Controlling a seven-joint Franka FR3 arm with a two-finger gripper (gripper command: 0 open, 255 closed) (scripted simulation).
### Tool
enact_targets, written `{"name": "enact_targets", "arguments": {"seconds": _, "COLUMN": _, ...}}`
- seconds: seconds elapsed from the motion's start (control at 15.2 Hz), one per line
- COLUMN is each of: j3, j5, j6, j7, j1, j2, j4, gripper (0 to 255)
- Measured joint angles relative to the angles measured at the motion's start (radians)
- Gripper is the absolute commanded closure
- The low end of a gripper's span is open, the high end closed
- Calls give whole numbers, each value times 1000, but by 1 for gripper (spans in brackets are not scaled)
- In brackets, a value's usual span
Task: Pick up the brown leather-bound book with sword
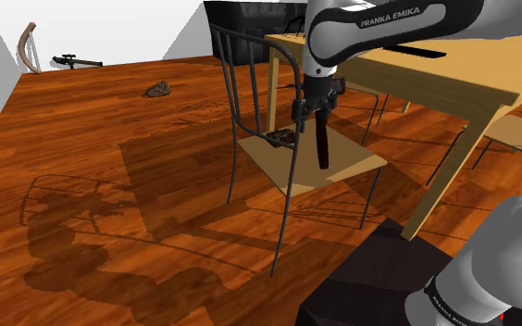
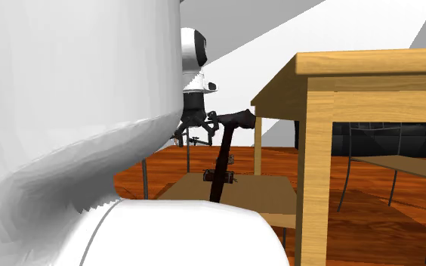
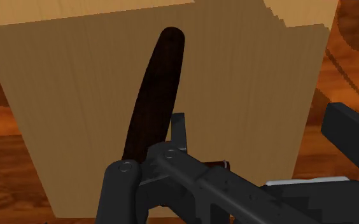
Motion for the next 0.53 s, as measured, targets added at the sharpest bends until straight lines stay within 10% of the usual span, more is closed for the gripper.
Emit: {"name": "enact_targets", "arguments": {"seconds": 0.53, "j3": 10, "j5": -81, "j6": 30, "j7": 80, "j1": 3, "j2": 332, "j4": 272, "gripper": 0}}
